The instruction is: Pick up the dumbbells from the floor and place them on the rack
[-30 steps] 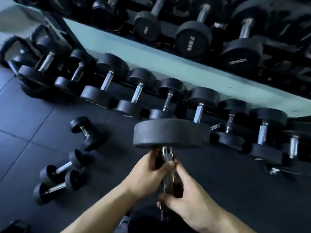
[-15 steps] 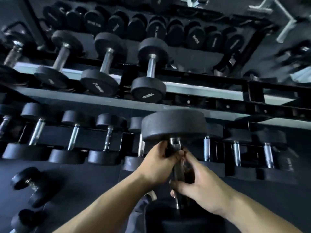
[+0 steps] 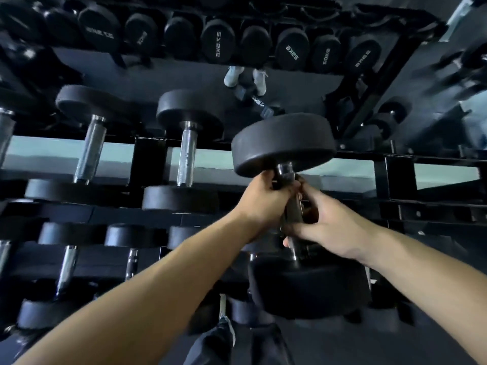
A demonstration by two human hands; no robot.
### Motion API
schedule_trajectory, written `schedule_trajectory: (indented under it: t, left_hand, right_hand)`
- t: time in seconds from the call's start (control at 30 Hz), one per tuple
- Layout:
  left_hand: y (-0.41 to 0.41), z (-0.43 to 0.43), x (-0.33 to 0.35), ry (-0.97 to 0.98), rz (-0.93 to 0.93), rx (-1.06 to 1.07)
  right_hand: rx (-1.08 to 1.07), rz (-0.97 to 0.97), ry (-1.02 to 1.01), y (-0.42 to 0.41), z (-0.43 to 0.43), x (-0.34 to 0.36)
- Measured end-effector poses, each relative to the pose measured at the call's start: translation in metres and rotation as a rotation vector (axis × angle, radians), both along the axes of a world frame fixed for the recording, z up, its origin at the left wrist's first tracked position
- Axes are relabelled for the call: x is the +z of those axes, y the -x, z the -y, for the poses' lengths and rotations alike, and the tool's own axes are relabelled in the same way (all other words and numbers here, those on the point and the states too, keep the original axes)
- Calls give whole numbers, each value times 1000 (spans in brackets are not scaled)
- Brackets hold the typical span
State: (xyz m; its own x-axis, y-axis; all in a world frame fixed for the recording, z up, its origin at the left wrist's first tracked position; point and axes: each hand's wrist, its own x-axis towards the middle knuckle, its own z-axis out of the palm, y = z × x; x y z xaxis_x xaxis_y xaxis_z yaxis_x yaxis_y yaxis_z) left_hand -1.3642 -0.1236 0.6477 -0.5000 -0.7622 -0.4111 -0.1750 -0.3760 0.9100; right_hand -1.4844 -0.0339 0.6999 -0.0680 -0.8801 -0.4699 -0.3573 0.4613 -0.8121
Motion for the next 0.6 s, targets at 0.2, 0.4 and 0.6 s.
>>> schedule_trajectory:
  t: [0.2,0.4,0.6]
  left_hand:
    - [47,60,-16,21,55,96]
    - [69,85,-39,-24,12,158]
    - [77,100,-44,-11,50,150]
  right_hand:
    - [82,-16,29,52,70,-24]
    - [115,49,-11,78,103,-45]
    - [94,140,-26,89,121,-57]
